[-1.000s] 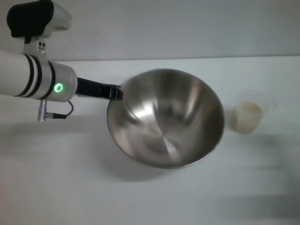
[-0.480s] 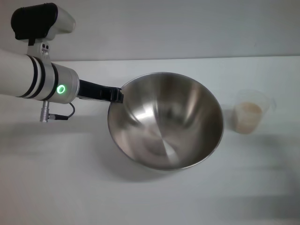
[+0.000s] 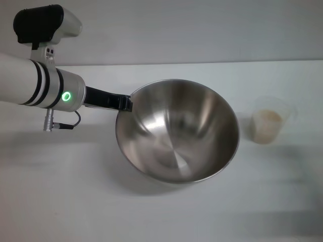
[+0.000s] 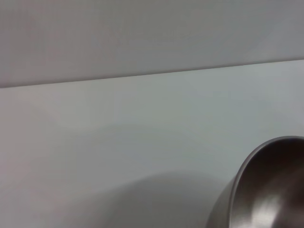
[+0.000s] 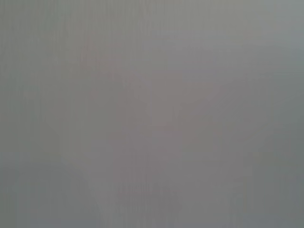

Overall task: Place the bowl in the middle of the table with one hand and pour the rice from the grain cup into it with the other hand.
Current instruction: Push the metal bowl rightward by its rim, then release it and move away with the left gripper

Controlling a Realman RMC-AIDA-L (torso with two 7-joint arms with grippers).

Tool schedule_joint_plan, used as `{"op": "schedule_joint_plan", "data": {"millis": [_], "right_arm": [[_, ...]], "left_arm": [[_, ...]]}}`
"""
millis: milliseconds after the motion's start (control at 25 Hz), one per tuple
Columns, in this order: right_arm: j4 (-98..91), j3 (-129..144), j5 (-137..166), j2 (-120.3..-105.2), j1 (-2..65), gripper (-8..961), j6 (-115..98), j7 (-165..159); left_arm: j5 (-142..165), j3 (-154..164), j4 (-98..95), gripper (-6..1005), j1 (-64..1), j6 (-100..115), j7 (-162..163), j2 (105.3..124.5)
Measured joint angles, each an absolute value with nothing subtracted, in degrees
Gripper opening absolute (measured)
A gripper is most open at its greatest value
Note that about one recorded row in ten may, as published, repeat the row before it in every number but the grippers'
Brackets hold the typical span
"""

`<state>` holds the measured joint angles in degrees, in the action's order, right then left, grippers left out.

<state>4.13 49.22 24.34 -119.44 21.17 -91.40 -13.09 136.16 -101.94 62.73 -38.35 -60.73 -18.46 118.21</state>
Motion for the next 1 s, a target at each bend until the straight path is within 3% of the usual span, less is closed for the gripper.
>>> {"op": "schedule_joint_plan", "data": {"millis": [1000], "right_arm": [[4.1,49.6,24.4,-119.53,21.4,662,-91.6,-13.2]], "left_arm": [[136.9,-102.2,60.2,76,-39.9,-60.3,-19.0,118.05]]}}
